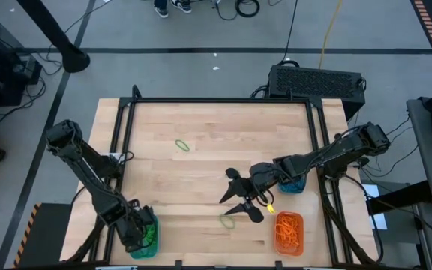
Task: Sort rubber bands into baskets
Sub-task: Put the green rubber band into the green bin
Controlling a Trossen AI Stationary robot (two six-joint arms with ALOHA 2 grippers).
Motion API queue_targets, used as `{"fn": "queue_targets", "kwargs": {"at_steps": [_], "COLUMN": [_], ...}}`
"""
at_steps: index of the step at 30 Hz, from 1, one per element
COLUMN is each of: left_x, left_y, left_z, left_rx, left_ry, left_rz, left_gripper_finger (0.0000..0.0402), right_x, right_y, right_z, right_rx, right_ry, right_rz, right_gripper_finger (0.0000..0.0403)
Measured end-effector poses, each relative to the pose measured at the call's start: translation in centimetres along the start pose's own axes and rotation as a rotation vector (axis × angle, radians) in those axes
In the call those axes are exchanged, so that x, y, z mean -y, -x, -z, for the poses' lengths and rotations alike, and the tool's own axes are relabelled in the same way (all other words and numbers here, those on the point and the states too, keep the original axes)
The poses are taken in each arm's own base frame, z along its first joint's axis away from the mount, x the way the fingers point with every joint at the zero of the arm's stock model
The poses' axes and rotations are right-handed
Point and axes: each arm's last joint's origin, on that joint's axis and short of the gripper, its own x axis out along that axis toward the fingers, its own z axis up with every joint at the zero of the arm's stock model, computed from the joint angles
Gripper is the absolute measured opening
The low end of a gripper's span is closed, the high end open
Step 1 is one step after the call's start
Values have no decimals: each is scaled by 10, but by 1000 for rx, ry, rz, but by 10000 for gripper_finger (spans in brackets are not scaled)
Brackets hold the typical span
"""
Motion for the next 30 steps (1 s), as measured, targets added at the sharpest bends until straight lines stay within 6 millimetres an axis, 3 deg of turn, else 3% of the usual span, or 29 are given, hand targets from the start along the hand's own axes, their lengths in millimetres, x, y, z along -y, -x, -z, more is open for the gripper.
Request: {"fn": "queue_targets", "kwargs": {"at_steps": [6, 11, 18, 21, 25, 30], "left_x": [-2, -6, -13, -18, -27, -57], "left_y": [1, 13, 41, 48, 52, 50], "left_z": [-8, -15, -25, -31, -46, -77], "left_rx": [-47, -67, 190, 349, 564, 586], "left_ry": [-14, -16, -110, -217, -401, -467], "left_rz": [26, 86, 90, 11, -223, -404], "left_gripper_finger": [165, 170, 170, 170, 170, 170], "right_x": [0, 0, 1, 5, 12, 17], "right_y": [0, 0, 0, 2, 5, 7], "right_z": [0, 0, 9, 18, 30, 51], "right_rx": [-1, 0, -90, -160, -240, -270], "right_ry": [-1, -3, -51, -103, -165, -241], "right_rz": [0, -1, 28, 147, 355, 482], "right_gripper_finger": [187, 187, 187, 187, 187, 187]}}
